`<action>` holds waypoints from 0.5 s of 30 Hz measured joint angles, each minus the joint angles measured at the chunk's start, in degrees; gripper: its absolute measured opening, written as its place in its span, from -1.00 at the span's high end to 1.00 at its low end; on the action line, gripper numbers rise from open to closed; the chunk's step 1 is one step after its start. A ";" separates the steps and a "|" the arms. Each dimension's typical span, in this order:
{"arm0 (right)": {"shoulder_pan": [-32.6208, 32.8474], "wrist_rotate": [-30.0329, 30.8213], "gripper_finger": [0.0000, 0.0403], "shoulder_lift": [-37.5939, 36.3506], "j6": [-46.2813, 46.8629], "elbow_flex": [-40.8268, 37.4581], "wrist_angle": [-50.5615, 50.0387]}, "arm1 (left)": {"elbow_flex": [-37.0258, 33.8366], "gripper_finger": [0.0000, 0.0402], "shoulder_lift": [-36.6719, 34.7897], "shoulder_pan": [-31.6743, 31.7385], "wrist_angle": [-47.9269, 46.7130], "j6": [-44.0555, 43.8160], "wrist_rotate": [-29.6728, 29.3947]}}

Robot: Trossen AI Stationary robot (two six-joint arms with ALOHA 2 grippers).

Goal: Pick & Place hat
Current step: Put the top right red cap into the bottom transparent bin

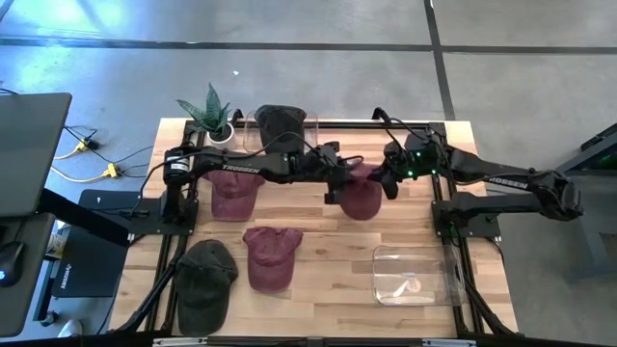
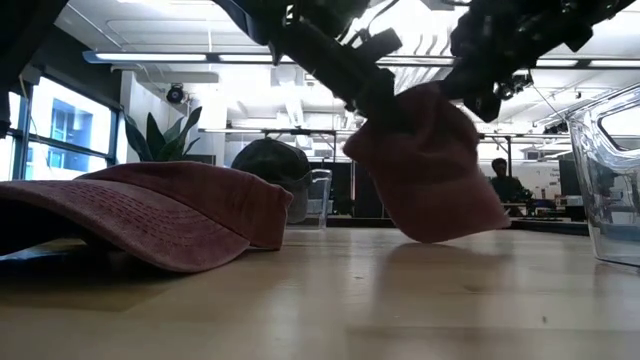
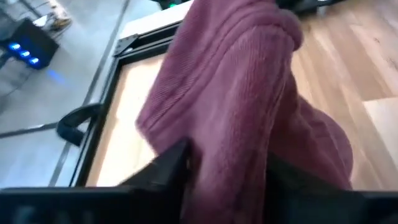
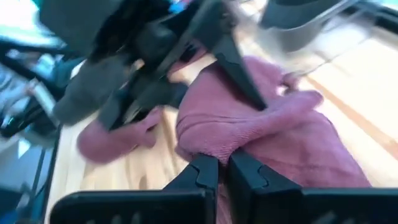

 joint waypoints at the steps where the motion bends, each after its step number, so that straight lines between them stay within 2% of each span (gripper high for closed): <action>1: 0.58 -0.30 0.95 -0.25 -1.00 0.00 -0.72 | 0.00 0.50 -0.18 -0.01 -0.32 0.50 0.65; 4: 2.82 -1.39 0.94 -0.50 -5.66 0.00 -2.12 | 0.00 0.86 -0.30 0.02 -0.07 1.48 4.52; 5: 3.62 -1.47 0.92 -0.50 -7.50 0.00 -2.37 | 0.00 0.93 -0.30 0.02 -0.11 1.51 5.61; 9: 5.88 -1.87 0.76 -1.00 -14.42 0.00 -3.00 | 0.00 0.89 -0.48 0.04 -0.37 3.15 9.27; 15: 6.25 -0.52 0.22 -5.96 -25.53 0.02 -7.38 | 0.09 0.98 -2.38 0.06 -3.87 5.58 11.37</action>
